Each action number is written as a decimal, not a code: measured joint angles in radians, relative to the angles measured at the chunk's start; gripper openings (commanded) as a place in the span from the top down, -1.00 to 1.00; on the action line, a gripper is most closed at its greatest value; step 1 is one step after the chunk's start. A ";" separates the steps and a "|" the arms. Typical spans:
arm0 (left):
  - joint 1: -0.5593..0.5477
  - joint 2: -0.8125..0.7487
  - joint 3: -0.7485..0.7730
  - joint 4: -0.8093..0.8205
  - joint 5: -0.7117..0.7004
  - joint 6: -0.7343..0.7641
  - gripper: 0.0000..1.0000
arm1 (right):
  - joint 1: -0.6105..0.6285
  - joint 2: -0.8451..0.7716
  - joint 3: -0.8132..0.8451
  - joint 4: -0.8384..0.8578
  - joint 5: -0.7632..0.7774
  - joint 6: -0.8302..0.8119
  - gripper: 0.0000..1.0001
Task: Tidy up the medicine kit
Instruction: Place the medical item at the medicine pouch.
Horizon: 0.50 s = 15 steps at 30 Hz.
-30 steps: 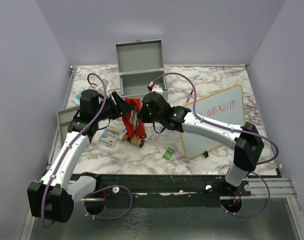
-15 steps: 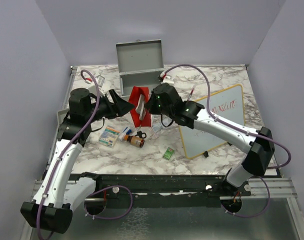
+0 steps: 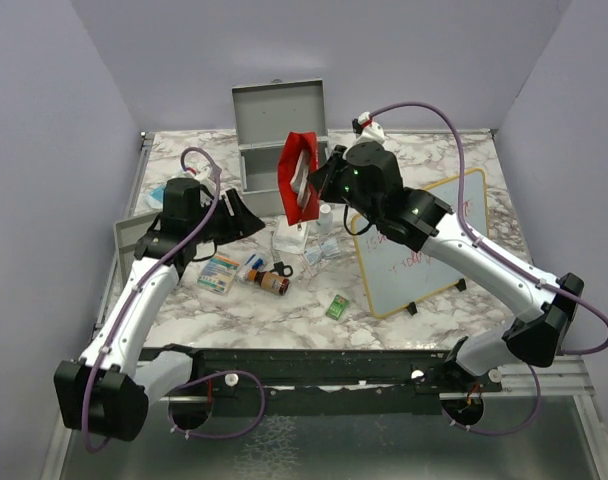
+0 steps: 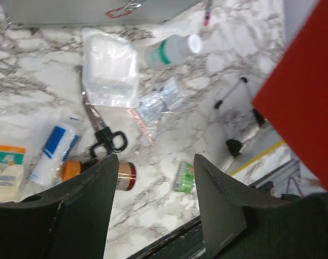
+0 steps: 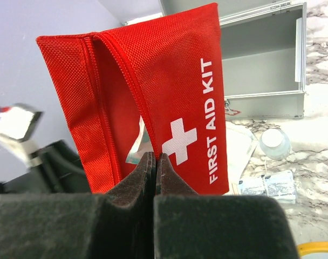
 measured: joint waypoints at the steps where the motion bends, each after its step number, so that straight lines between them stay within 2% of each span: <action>1: 0.000 0.035 -0.010 0.003 -0.016 0.005 -0.11 | 0.000 -0.005 0.000 0.000 0.000 0.000 0.99; 9: -0.009 0.289 -0.039 0.132 -0.075 0.008 0.03 | 0.000 -0.051 -0.051 0.000 -0.001 0.000 0.99; 15: -0.066 0.461 -0.031 0.210 -0.137 -0.002 0.09 | 0.000 -0.079 -0.066 0.001 -0.002 -0.004 0.99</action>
